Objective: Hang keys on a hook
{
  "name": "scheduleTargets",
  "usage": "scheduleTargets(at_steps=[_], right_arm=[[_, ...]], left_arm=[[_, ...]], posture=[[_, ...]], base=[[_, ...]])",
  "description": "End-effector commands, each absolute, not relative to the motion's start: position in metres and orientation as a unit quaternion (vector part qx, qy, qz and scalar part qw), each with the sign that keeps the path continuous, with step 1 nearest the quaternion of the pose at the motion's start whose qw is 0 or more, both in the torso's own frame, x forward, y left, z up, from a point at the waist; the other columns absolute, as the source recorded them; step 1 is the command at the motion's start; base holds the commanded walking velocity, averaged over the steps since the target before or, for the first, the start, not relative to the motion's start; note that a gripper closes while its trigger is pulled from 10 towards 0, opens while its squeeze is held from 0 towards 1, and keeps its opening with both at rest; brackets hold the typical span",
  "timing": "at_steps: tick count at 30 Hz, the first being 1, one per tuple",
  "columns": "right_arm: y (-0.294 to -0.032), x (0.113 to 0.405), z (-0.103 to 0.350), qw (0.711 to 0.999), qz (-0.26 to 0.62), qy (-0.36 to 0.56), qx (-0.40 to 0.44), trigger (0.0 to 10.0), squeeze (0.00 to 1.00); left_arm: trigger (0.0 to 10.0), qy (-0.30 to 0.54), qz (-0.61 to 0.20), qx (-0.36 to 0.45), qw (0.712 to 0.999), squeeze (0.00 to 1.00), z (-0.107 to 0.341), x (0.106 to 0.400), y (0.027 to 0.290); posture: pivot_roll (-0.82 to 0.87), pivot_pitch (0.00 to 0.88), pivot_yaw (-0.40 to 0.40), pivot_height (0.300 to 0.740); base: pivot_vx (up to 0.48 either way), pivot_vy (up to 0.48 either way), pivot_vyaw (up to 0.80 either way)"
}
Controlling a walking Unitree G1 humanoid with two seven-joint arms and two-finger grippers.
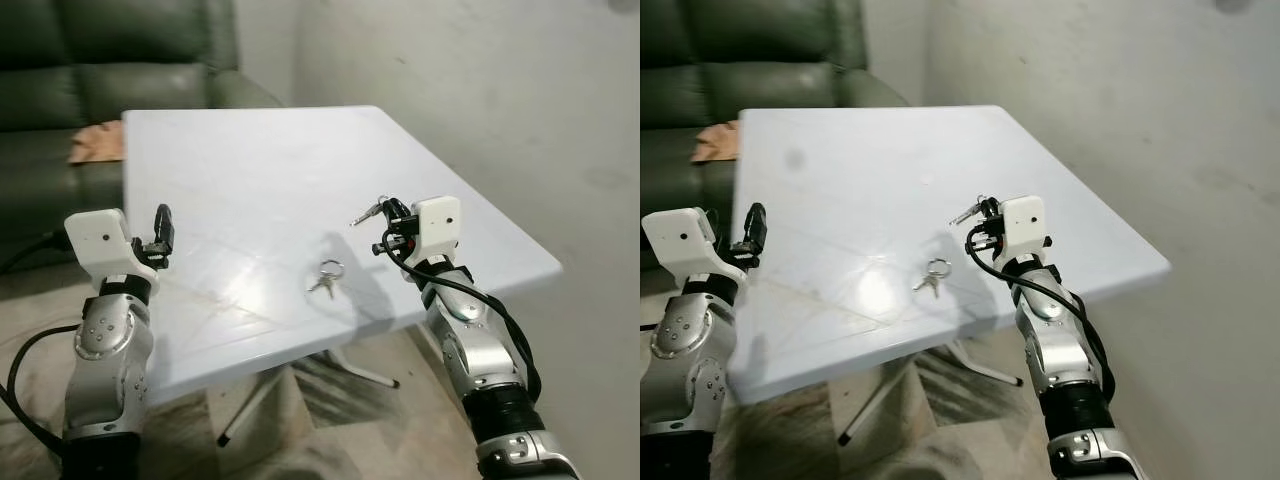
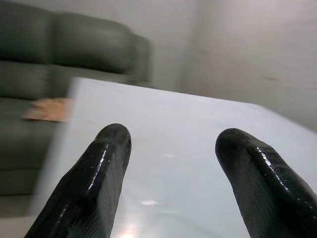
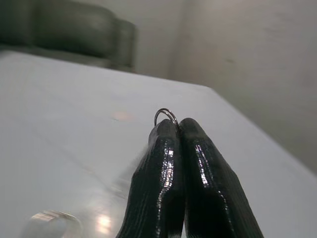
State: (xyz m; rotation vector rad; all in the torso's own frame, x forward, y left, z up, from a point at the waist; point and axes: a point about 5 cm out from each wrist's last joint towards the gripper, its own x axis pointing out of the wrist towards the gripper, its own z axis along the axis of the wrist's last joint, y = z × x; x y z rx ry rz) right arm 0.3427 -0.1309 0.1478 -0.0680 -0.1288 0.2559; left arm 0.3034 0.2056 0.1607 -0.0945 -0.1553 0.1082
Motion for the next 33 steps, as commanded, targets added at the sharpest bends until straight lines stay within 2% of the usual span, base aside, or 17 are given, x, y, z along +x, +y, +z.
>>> scheduleTargets(at_steps=[1,33], right_arm=[[-0.1302,0.3445,0.1554,0.989,0.127,-0.076,-0.03,10.0,0.0],[-0.1324,0.3441,0.1553,0.991,0.112,-0.073,-0.023,10.0,0.0]], left_arm=[[10.0,-0.07,0.063,-0.048,0.994,0.0,0.1601,0.3036,0.2099],[10.0,-0.068,0.074,-0.019,0.995,0.0,0.1621,0.303,0.2137]], posture=[[-0.07,0.0,-0.083,0.74],[-0.07,0.0,-0.069,0.74]], base=[[0.0,0.0,-0.74],[0.0,0.0,-0.74]])
